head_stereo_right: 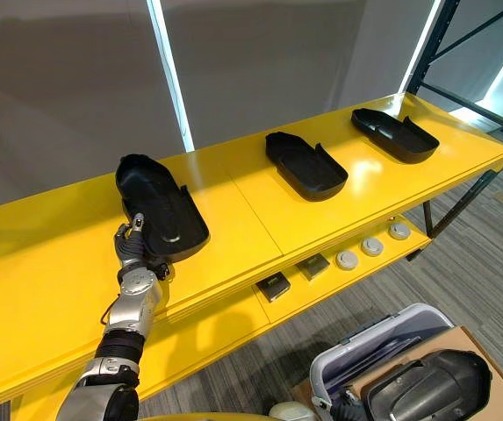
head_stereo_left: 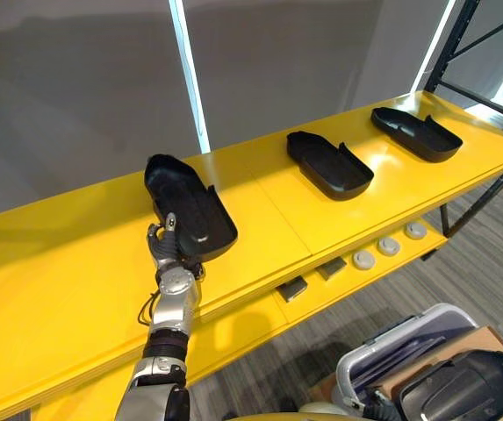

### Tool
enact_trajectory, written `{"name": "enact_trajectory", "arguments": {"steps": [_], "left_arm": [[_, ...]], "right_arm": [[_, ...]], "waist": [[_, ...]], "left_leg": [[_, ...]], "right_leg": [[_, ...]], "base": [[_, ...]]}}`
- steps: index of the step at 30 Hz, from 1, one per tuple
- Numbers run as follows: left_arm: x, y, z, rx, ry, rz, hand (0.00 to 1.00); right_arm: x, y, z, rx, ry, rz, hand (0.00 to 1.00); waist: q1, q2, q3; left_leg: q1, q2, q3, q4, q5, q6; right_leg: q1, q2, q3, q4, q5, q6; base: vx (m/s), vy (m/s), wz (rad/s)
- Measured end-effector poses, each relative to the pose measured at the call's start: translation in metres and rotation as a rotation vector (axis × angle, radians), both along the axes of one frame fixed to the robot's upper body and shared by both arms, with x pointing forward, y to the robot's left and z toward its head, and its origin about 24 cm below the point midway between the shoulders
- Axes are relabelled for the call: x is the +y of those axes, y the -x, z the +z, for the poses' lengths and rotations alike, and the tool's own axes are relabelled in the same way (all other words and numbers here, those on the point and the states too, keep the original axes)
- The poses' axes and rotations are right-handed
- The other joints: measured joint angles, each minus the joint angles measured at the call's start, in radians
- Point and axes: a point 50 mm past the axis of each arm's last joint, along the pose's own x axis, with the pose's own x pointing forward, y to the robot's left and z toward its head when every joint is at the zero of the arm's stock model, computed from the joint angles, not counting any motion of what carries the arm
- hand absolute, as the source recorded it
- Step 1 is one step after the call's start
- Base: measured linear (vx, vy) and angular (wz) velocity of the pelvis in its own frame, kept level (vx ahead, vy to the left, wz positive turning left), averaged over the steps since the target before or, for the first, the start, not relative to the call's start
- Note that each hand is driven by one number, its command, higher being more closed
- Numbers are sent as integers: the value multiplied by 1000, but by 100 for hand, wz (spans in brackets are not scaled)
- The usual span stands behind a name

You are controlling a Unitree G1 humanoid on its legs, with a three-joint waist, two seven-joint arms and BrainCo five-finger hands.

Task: Walk over and take plastic housings, then place them on the shelf

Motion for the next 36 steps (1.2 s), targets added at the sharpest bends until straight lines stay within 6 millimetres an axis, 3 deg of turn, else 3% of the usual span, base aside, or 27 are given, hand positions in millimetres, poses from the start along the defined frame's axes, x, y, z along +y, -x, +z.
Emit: {"name": "enact_trajectory", "arguments": {"steps": [5,14,21,22,25,29,31,36], "left_arm": [[2,-1,10,-39,-10,43,0],[5,2,47,-175,-158,96,0],[-40,18,73,-326,-254,-32,0],[-47,27,74,-352,-311,-81,100],[-58,41,70,-354,-409,-170,100],[-71,69,43,-266,-574,-361,100],[-75,77,35,-234,-616,-425,100],[-79,92,13,-139,-704,-558,100]], "right_arm": [[1,-2,0,-6,-9,-12,0],[1,-3,0,-7,-10,-9,0],[-2,3,-2,12,-3,-1,0],[-2,3,-2,9,-5,-4,0],[-2,4,-2,6,-7,-12,0],[-2,7,-3,6,-13,-26,0],[-2,10,-3,13,-15,-33,0],[-3,11,-3,20,-12,-8,0]], "waist": [[1,-4,17],[6,-5,23],[32,-2,24],[33,-1,23],[35,0,22],[42,2,21],[57,1,21],[59,-1,18]], "left_leg": [[0,-1,-4,0,0,0],[1,-1,-20,0,2,3],[2,-1,-29,0,2,3],[2,-2,-29,0,1,2],[3,-1,-30,0,-1,-2],[8,-1,-28,0,2,2],[8,0,-27,0,1,2],[7,-1,-33,0,-2,-3]], "right_leg": [[1,-1,-3,1,0,0],[16,-2,-22,0,0,1],[1,-6,-25,40,-24,4],[-6,-6,-25,55,-32,3],[-7,-6,-26,59,-35,4],[-2,-6,-27,59,-36,6],[-2,-6,-27,57,-36,6],[-5,-7,-34,51,-43,17]], "base": [[-3,-1,1],[10,-10,6],[-7,-8,3],[0,0,0],[0,0,0],[0,0,0],[0,0,0],[-16,-14,5]]}}
